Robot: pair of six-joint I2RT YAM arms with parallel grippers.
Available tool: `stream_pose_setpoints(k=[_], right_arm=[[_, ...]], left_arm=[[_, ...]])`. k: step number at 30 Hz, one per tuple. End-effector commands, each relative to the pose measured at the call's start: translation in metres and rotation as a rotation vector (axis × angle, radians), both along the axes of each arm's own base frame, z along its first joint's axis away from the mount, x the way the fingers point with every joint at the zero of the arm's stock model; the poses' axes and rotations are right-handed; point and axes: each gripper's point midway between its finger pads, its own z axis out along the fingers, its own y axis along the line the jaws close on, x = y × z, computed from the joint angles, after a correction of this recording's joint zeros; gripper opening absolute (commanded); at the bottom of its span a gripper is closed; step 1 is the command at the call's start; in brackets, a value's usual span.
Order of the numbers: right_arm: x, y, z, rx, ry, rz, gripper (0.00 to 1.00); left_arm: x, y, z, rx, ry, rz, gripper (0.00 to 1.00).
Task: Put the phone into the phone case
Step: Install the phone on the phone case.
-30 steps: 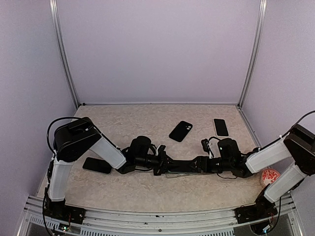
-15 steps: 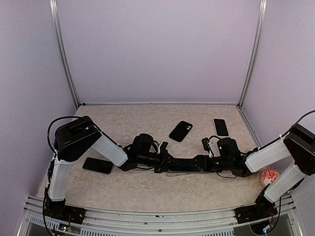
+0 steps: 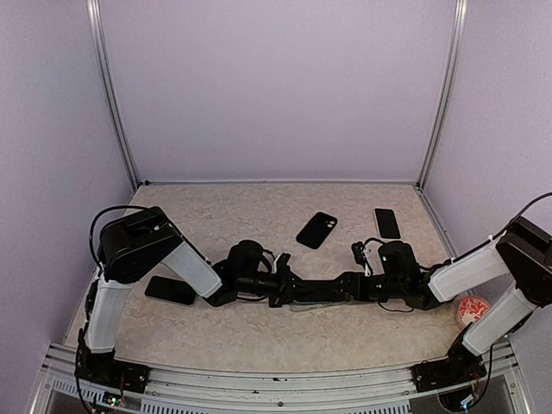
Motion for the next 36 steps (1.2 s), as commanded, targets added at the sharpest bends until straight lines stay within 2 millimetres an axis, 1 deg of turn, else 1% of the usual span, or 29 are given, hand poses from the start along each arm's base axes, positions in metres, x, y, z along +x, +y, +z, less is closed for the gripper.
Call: stream_pose_setpoints(k=[1, 6, 10, 14, 19, 24, 29, 33, 36], right_arm=[[-0.016, 0.023, 0.006, 0.058, 0.034, 0.104, 0.82], [-0.016, 0.023, 0.007, 0.059, 0.035, 0.107, 0.82], [-0.018, 0.026, 0.011, 0.078, 0.029, 0.12, 0.82], [-0.021, 0.029, 0.01, 0.082, 0.037, 0.137, 0.82], [-0.021, 0.028, 0.009, 0.075, 0.032, 0.133, 0.82], [-0.016, 0.022, 0.017, 0.031, -0.004, 0.119, 0.85], [-0.009, 0.014, 0.039, 0.03, -0.052, 0.107, 0.88], [-0.002, 0.001, 0.053, 0.052, -0.074, 0.076, 0.89], [0.003, -0.01, 0.055, 0.055, -0.07, 0.051, 0.89]], left_arm=[[-0.024, 0.008, -0.05, 0.109, 0.13, -0.025, 0.0], [-0.024, 0.008, -0.053, 0.102, 0.146, -0.025, 0.0], [-0.024, 0.008, -0.055, 0.094, 0.159, -0.014, 0.0], [-0.023, 0.009, -0.054, 0.087, 0.165, -0.005, 0.0], [-0.02, 0.011, -0.05, 0.08, 0.138, 0.007, 0.0], [-0.014, 0.013, -0.032, 0.056, 0.067, 0.011, 0.0], [-0.01, 0.01, -0.012, 0.011, 0.014, 0.002, 0.0], [-0.01, 0.007, -0.003, -0.019, -0.01, -0.006, 0.0], [-0.01, 0.006, 0.005, -0.041, -0.031, -0.01, 0.0]])
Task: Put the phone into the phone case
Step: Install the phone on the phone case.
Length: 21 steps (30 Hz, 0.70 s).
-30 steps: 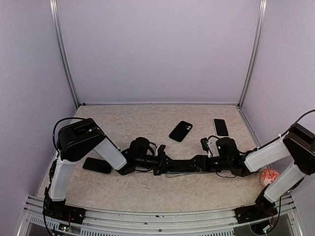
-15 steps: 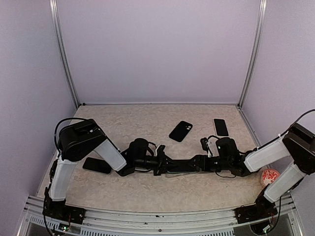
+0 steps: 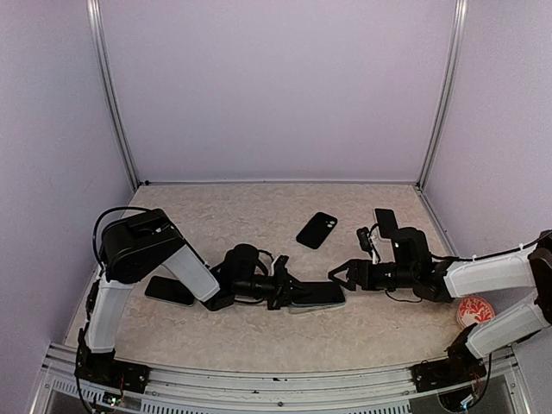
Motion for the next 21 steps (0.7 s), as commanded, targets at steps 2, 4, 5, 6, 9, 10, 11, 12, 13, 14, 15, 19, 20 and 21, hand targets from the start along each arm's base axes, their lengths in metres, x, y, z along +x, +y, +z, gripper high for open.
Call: stream_pose_setpoints(k=[2, 4, 5, 6, 9, 10, 11, 12, 13, 14, 15, 19, 20, 21], right_arm=[[0.006, -0.016, 0.005, 0.006, 0.006, -0.016, 0.89], [0.006, -0.019, 0.002, 0.006, 0.019, -0.021, 0.89], [0.006, -0.02, 0.0, 0.007, 0.023, -0.02, 0.89], [0.006, -0.02, -0.002, 0.007, 0.03, -0.021, 0.89], [0.007, -0.02, -0.005, 0.013, 0.043, -0.014, 0.88], [0.006, -0.019, -0.006, 0.016, 0.048, -0.01, 0.88], [0.006, -0.019, -0.007, 0.017, 0.054, -0.006, 0.88], [0.006, -0.019, -0.008, 0.018, 0.057, -0.005, 0.88], [0.006, -0.018, -0.009, 0.017, 0.062, -0.004, 0.88], [0.006, -0.018, -0.01, 0.017, 0.066, -0.003, 0.87], [0.006, -0.018, -0.011, 0.018, 0.067, -0.001, 0.88], [0.006, -0.017, -0.015, 0.017, 0.08, 0.004, 0.87], [0.005, -0.017, -0.015, 0.018, 0.084, 0.006, 0.87], [0.005, -0.017, -0.016, 0.019, 0.087, 0.007, 0.87]], left_arm=[[-0.007, 0.001, 0.012, -0.02, -0.042, -0.018, 0.0], [-0.007, 0.0, 0.019, -0.042, -0.061, -0.019, 0.0], [-0.007, 0.0, 0.024, -0.055, -0.07, -0.019, 0.0], [-0.007, 0.0, 0.03, -0.072, -0.083, -0.021, 0.0], [-0.008, -0.002, 0.041, -0.102, -0.106, -0.031, 0.0], [-0.009, -0.003, 0.045, -0.112, -0.115, -0.035, 0.0], [-0.009, -0.003, 0.049, -0.121, -0.122, -0.037, 0.0], [-0.01, -0.003, 0.051, -0.127, -0.128, -0.04, 0.0], [-0.011, -0.004, 0.054, -0.133, -0.134, -0.041, 0.0], [-0.011, -0.004, 0.058, -0.142, -0.142, -0.044, 0.0], [-0.011, -0.005, 0.061, -0.152, -0.15, -0.046, 0.0], [-0.012, -0.005, 0.076, -0.191, -0.184, -0.048, 0.0], [-0.012, -0.005, 0.079, -0.197, -0.191, -0.049, 0.0], [-0.012, -0.006, 0.082, -0.204, -0.198, -0.05, 0.0]])
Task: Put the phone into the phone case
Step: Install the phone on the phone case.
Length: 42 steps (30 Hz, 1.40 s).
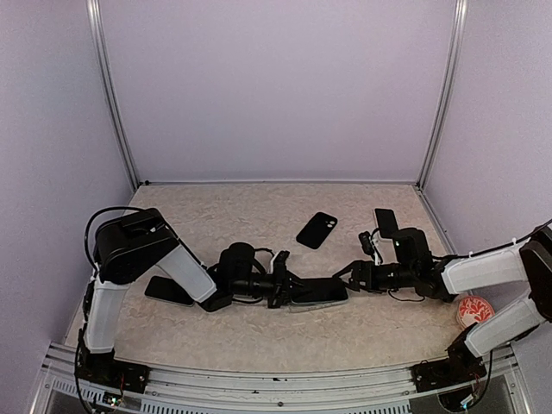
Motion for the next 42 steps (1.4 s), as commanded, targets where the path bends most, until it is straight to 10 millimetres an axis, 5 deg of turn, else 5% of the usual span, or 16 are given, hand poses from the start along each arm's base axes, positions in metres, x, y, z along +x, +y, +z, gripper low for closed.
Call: stream_pose_setpoints(k=[1, 22, 42], right_arm=[[-0.001, -0.002, -0.005, 0.006, 0.012, 0.011, 0.87], [-0.021, 0.019, 0.026, 0.209, 0.01, 0.157, 0.79], [-0.034, 0.029, 0.019, 0.327, 0.117, 0.217, 0.61]], left_arm=[[-0.003, -0.007, 0.063, -0.158, -0.139, -0.03, 0.0], [-0.016, -0.017, 0.082, -0.214, -0.194, -0.082, 0.0], [-0.018, -0.019, 0.078, -0.203, -0.207, -0.095, 0.0]])
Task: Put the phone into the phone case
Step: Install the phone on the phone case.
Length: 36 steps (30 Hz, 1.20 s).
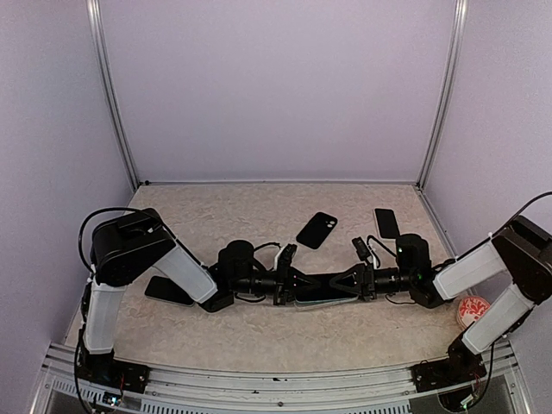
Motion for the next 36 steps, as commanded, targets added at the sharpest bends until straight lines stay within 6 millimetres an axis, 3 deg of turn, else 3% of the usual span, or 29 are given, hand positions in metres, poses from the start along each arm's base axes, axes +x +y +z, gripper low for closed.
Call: stream_pose_setpoints(k=[1, 15, 25, 36], right_arm=[[-0.003, 0.0007, 0.0044, 0.031, -0.002, 0.023, 0.6], [-0.0045, 0.0026, 0.0047, 0.048, 0.015, 0.036, 0.45], [-0.0055, 0.0018, 0.0026, 0.045, 0.019, 0.035, 0.43], [-0.0051, -0.0006, 0.0039, 0.056, 0.02, 0.032, 0.32]], left_arm=[[-0.0015, -0.008, 0.0368, -0.091, -0.102, -0.02, 0.0], [-0.0005, -0.0085, 0.0283, -0.057, -0.096, -0.017, 0.0], [0.0005, -0.007, 0.0289, -0.05, -0.095, -0.01, 0.11], [0.0023, -0.0048, 0.0332, -0.042, -0.105, -0.002, 0.23]])
